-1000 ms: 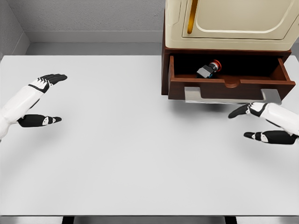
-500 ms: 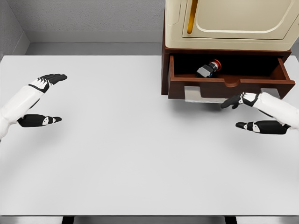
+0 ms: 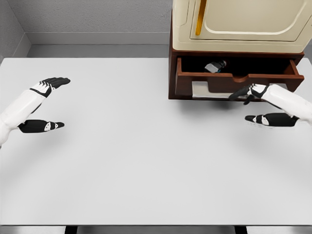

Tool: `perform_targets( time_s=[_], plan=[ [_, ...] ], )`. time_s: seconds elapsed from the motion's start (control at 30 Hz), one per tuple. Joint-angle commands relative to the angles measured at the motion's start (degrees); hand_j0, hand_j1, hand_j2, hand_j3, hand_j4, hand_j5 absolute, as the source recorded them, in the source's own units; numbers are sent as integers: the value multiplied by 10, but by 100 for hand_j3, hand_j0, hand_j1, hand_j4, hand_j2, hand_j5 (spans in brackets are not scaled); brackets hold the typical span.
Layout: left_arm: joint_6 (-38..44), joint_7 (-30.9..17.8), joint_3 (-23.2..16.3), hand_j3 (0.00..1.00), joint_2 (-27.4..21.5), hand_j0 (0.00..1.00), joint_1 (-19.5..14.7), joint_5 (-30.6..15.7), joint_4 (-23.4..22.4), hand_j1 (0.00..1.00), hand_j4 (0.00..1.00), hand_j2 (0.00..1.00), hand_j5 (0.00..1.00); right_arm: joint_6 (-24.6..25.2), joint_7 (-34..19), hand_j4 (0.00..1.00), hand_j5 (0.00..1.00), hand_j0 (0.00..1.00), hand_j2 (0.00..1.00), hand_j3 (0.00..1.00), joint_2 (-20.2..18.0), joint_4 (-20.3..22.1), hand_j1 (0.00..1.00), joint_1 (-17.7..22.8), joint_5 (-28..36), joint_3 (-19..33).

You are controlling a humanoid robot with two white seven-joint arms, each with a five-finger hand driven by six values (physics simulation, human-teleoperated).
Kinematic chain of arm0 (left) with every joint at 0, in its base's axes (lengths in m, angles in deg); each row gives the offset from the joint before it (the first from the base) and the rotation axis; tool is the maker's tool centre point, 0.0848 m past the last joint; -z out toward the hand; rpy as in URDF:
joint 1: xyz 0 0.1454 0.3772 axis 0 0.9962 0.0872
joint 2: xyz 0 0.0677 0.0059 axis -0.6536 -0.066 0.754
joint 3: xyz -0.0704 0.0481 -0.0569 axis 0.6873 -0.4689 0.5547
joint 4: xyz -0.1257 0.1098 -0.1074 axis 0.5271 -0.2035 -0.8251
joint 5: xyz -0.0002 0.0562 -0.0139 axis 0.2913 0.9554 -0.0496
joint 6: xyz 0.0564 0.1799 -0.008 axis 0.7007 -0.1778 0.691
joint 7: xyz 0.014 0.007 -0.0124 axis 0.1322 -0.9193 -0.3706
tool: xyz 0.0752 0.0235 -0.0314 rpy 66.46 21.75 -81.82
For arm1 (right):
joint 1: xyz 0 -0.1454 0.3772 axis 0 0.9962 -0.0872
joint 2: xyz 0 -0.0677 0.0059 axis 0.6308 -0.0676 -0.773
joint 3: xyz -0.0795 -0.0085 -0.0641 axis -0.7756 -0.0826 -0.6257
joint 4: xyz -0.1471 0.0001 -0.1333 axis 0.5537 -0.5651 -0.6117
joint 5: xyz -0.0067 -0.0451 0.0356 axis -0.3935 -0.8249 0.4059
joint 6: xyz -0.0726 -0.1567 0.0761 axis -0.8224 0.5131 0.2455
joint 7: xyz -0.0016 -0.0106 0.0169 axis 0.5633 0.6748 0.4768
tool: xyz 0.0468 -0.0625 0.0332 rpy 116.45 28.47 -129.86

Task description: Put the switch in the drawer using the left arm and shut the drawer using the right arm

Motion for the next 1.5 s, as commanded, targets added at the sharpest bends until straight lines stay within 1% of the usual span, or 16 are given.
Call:
perform_targets(
  time_s=[0.0, 0.03, 0.1, 0.2, 0.3, 0.37, 0.4, 0.43, 0.53, 0.63, 0.83, 0.97, 1.13, 1.27, 1.37, 1.47],
  plan=[
    [1, 0, 0, 100, 0, 100, 0, -5, 0, 100, 100, 100, 100, 2, 1, 77, 77, 77, 77, 77, 7, -24, 77, -4, 3, -25],
    [1, 0, 0, 100, 0, 100, 0, -5, 0, 100, 100, 100, 100, 2, 1, 77, 77, 77, 77, 77, 7, -30, 77, -18, 3, -37],
    [1, 0, 0, 100, 0, 100, 1, -5, 1, 100, 100, 100, 100, 2, 1, 77, 77, 77, 77, 77, 17, -42, 77, -27, 1, -44],
    [1, 0, 0, 100, 0, 100, 1, -5, 0, 100, 100, 100, 100, 2, 1, 78, 78, 78, 78, 78, 14, -41, 78, -39, 3, -44],
    [1, 0, 0, 100, 0, 100, 1, -5, 0, 100, 100, 100, 100, 2, 1, 78, 78, 78, 78, 78, 8, -38, 78, -39, 4, -42],
    [1, 0, 0, 100, 0, 100, 1, -5, 0, 100, 100, 100, 100, 2, 1, 78, 78, 78, 78, 78, -3, -25, 78, -31, 5, -41],
    [1, 0, 0, 100, 0, 100, 1, -5, 1, 100, 100, 100, 100, 2, 1, 78, 78, 78, 78, 78, -16, -13, 78, -30, 5, -41],
    [1, 0, 0, 100, 0, 100, 1, -5, 1, 100, 100, 100, 100, 2, 3, 78, 78, 78, 78, 78, -35, -2, 78, -18, 8, -39],
    [1, 0, 0, 100, 0, 100, 4, -5, 9, 100, 100, 100, 100, 2, 3, 78, 78, 78, 78, 78, -38, 13, 78, 5, 8, -37],
    [1, 0, 0, 100, 0, 100, 4, -5, 9, 100, 100, 100, 100, 2, 4, 78, 78, 78, 78, 78, -37, 13, 78, 4, 7, -38],
    [1, 0, 0, 100, 0, 100, 4, -5, 8, 100, 100, 100, 100, 2, 1, 78, 78, 78, 78, 78, -8, -19, 78, -4, 3, -42],
    [1, 0, 0, 100, 0, 100, 5, -5, 9, 100, 100, 100, 100, 2, 1, 78, 78, 78, 78, 78, 13, -44, 78, -24, -10, -45],
    [1, 0, 0, 100, 0, 100, 5, -5, 10, 100, 100, 100, 100, 2, 1, 78, 78, 78, 78, 78, 22, -60, 78, -32, -20, -45],
    [1, 0, 0, 100, 0, 100, 5, -5, 10, 100, 100, 100, 100, 2, 1, 79, 79, 79, 79, 79, 28, -68, 79, -51, -20, -50],
    [1, 0, 0, 100, 0, 100, 5, -5, 10, 100, 100, 100, 100, 2, 1, 79, 79, 79, 79, 79, 36, -85, 79, -82, -21, -79],
    [1, 0, 0, 100, 0, 100, 5, -5, 10, 100, 100, 100, 100, 2, 1, 79, 79, 79, 79, 79, 44, -99, 79, -101, -23, -91]
  ],
)
